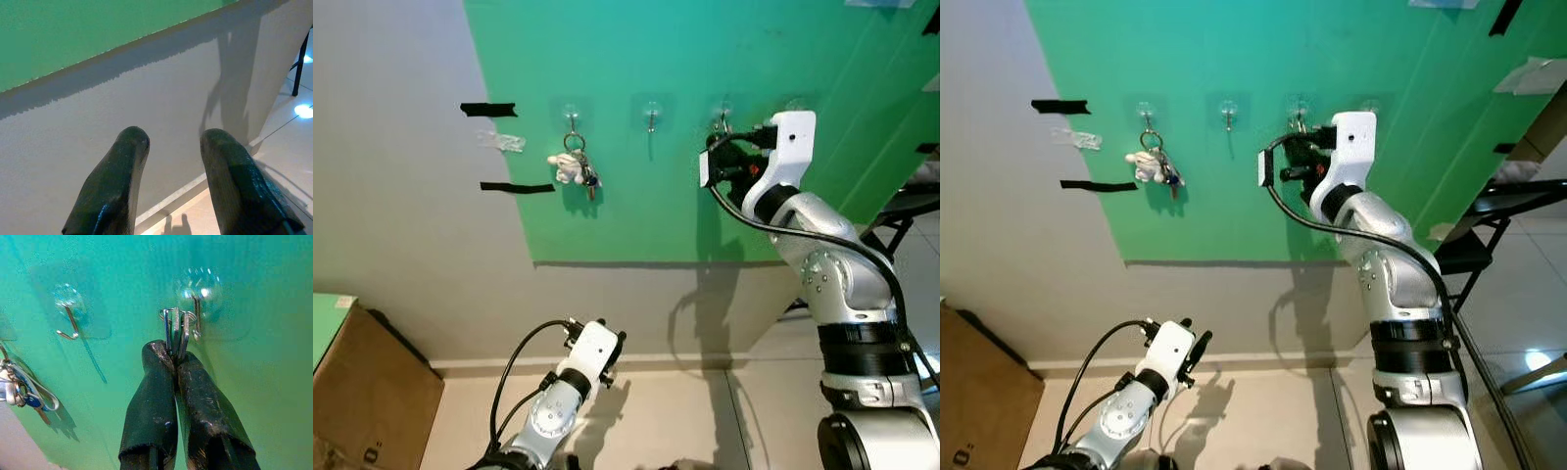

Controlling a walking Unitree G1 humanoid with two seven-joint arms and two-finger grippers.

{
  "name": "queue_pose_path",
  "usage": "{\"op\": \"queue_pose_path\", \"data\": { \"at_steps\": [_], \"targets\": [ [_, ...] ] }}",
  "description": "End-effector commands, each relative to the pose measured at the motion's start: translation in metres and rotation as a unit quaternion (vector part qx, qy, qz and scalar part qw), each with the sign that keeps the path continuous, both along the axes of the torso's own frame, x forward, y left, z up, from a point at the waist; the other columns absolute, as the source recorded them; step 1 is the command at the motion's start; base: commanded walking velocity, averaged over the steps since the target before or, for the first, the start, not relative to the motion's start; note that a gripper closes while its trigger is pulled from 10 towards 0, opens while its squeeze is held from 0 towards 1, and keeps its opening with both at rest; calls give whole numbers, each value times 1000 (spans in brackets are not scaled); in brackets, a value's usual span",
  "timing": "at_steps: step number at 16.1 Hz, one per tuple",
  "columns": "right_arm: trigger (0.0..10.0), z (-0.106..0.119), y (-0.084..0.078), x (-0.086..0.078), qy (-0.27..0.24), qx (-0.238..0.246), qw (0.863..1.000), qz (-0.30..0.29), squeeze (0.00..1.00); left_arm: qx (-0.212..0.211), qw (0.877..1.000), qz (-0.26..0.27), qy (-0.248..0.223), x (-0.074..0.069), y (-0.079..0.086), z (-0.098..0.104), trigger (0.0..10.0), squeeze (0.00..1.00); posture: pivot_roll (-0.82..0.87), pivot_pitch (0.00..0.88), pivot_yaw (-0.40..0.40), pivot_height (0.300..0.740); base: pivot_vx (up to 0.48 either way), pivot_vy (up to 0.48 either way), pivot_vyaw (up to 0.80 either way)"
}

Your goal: Hang keys on a hook

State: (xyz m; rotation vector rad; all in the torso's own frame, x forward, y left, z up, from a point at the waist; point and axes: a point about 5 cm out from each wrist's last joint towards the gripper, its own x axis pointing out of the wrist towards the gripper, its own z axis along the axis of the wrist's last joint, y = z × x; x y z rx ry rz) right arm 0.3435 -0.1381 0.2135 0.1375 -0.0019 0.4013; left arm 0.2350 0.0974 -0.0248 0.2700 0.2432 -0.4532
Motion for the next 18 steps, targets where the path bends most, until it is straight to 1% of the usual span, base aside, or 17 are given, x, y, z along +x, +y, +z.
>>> {"op": "queue_pose_path", "data": {
  "at_steps": [1, 2, 5, 6, 9, 14, 18],
  "targets": [
    [0, 7, -4, -3, -23, -12, 1000, -6, 0, 4, 1000, -12, 4, -2, -3, -2, 10000, 0, -138, 45, -60, 722, 0, 0, 0],
    [0, 11, -5, -3, -34, -17, 999, -10, 0, 4, 1000, -13, 5, -2, -3, -2, 10000, 0, -139, 46, -58, 722, 0, 0, 0],
    [0, 15, -9, -2, -46, -22, 999, -20, 0, 4, 1000, -14, 5, -2, -2, -2, 10000, 0, -140, 47, -55, 722, 0, 0, 0],
    [0, 15, -15, -3, -46, -24, 998, -31, 0, 4, 1000, -14, 6, -2, -2, -2, 10000, 0, -140, 47, -55, 722, 0, 0, 0],
    [0, 8, -21, -5, -36, -28, 998, -40, 0, 4, 1000, -14, 7, -2, -2, -2, 10000, 0, -140, 47, -55, 722, 0, 0, 0],
    [0, 1, -22, -7, -20, -29, 999, -38, 0, 4, 1000, -17, 7, -1, -3, -1, 10000, 0, -147, 54, -51, 722, 0, 0, 0],
    [0, 2, -18, -5, -22, -30, 999, -28, 0, 4, 1000, -16, 6, 0, -4, -1, 10000, 0, -142, 54, -57, 722, 0, 0, 0]
  ]
}}
